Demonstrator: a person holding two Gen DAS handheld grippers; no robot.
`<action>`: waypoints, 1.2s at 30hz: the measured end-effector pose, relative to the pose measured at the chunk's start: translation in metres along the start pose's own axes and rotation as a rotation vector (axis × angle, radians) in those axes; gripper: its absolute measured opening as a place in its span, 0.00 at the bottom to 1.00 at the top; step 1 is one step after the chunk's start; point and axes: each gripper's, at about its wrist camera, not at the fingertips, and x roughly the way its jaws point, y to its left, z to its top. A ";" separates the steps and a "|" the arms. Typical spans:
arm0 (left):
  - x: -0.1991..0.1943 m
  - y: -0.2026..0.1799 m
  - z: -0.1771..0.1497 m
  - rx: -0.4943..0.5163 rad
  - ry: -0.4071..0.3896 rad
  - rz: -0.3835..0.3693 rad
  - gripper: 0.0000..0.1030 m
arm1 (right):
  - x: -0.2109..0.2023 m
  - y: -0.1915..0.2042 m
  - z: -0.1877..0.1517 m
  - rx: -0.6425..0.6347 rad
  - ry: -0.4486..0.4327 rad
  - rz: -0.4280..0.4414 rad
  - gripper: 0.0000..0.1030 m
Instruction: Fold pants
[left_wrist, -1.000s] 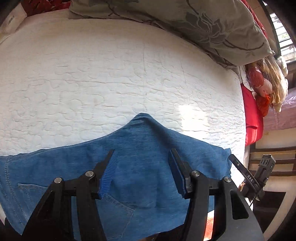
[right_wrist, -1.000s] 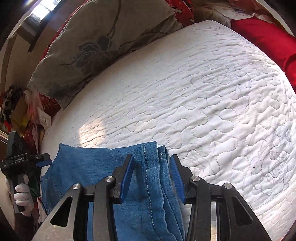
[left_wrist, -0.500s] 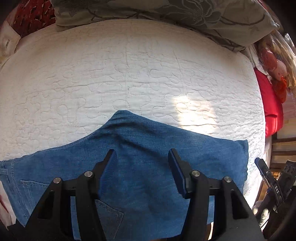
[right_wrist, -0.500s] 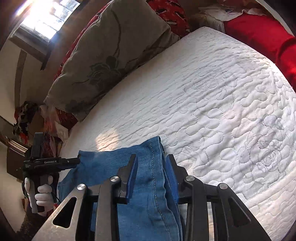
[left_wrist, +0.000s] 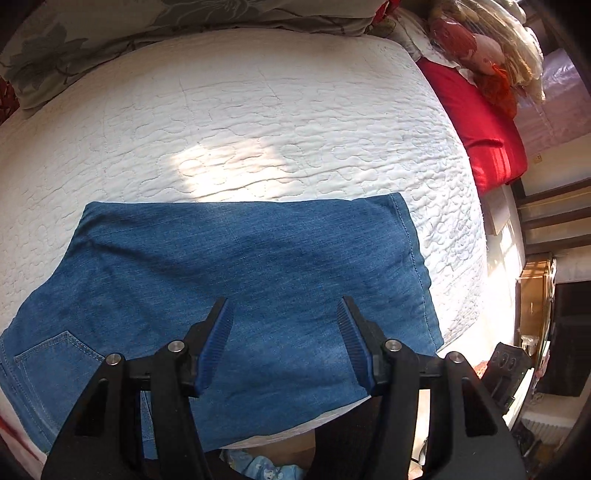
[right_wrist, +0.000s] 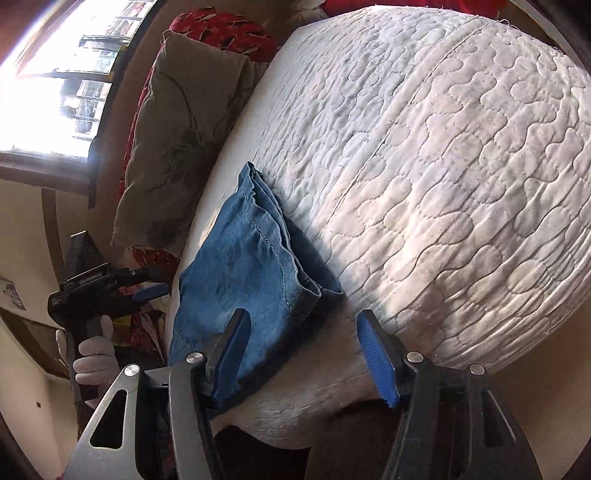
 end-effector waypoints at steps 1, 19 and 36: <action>0.000 -0.004 -0.001 0.004 0.002 0.002 0.56 | 0.005 -0.002 -0.003 0.016 0.009 0.006 0.61; 0.034 -0.066 0.058 0.188 0.064 0.107 0.56 | 0.037 -0.007 -0.005 0.091 -0.071 0.279 0.81; 0.130 -0.145 0.103 0.752 0.324 0.079 0.56 | 0.039 -0.017 -0.011 0.038 -0.055 0.375 0.97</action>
